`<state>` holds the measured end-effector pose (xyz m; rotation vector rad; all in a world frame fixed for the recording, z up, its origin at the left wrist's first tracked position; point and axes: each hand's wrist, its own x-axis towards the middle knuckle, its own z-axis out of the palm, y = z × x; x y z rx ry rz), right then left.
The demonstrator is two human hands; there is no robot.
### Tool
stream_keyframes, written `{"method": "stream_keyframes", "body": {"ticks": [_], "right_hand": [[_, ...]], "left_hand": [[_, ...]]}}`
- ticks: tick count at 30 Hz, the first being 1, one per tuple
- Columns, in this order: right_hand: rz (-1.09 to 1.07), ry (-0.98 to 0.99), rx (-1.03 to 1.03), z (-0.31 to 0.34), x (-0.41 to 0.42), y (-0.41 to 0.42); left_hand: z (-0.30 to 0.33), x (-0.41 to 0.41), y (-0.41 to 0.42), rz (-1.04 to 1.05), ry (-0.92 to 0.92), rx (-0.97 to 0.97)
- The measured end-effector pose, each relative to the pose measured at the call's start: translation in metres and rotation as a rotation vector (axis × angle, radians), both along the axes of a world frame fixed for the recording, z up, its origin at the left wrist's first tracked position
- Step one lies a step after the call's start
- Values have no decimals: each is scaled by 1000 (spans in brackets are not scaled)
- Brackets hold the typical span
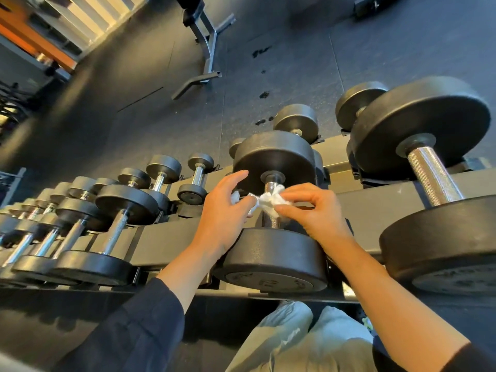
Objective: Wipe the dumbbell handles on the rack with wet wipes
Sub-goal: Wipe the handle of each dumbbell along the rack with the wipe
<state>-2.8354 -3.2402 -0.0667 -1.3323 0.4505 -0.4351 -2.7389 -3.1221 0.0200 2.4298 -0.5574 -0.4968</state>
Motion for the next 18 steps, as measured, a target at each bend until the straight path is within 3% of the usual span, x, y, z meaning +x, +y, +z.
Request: {"method": "stream_keyframes", "body": {"ticks": [4,7,12,18], "right_hand": [[193,58,10,2,3,-2],[196,79,22,6,1,-3],[-203,83,34,10,-5,-3],[-398,198,-113,15,5,-9]], "left_hand": [[-1,-2,1,7,-24,2],[0,-2,3,10,-11,-37],[2,2,-1,-16,-1,-102],[2,14,-21,-202,-16,-210]]}}
